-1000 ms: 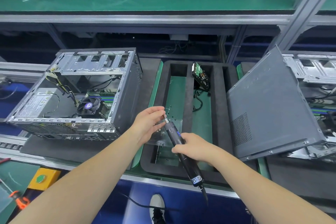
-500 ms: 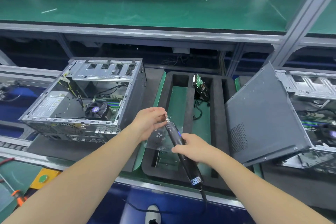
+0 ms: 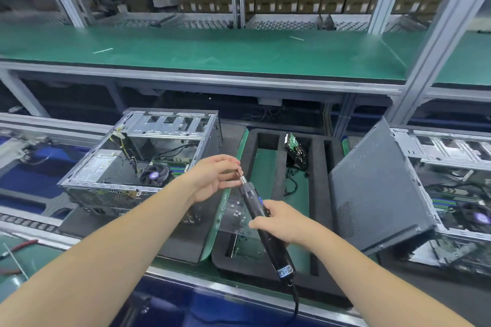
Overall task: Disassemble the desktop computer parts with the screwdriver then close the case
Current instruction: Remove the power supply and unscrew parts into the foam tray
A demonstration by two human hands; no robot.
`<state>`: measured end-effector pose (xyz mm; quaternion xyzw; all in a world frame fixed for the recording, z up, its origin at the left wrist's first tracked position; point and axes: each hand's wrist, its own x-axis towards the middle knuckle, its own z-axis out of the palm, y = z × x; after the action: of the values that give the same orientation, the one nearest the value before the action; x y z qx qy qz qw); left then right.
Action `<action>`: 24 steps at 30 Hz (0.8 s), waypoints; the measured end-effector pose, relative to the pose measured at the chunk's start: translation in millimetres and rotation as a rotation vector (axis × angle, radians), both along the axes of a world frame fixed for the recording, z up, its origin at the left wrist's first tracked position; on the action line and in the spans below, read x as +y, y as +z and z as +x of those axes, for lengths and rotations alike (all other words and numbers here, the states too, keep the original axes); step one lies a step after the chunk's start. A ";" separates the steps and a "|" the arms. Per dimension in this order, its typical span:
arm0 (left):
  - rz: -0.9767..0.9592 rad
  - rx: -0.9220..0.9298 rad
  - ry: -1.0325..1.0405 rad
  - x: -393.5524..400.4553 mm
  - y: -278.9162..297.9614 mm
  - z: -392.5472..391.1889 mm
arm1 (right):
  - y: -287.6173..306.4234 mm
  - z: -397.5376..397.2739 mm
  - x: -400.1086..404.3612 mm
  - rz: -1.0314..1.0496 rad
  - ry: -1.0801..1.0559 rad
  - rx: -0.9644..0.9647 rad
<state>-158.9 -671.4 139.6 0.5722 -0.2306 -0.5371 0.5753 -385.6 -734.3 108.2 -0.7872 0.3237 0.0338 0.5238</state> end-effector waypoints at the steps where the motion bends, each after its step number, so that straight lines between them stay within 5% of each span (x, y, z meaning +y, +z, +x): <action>1: -0.009 0.009 0.010 1.7 2.4 -0.1 | 3.0 0.6 0.5 -0.005 0.011 -0.005; 10: -0.008 -0.148 0.129 14.4 18.2 -2.1 | 12.8 8.8 8.7 -0.047 0.005 -0.047; 24: -0.022 -0.110 0.192 20.3 31.0 -6.2 | 19.6 19.8 14.4 -0.101 -0.016 -0.101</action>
<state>-165.1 -651.1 170.6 0.6140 -0.2120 -0.4447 0.6167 -365.8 -719.8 127.8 -0.8108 0.3044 -0.0266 0.4993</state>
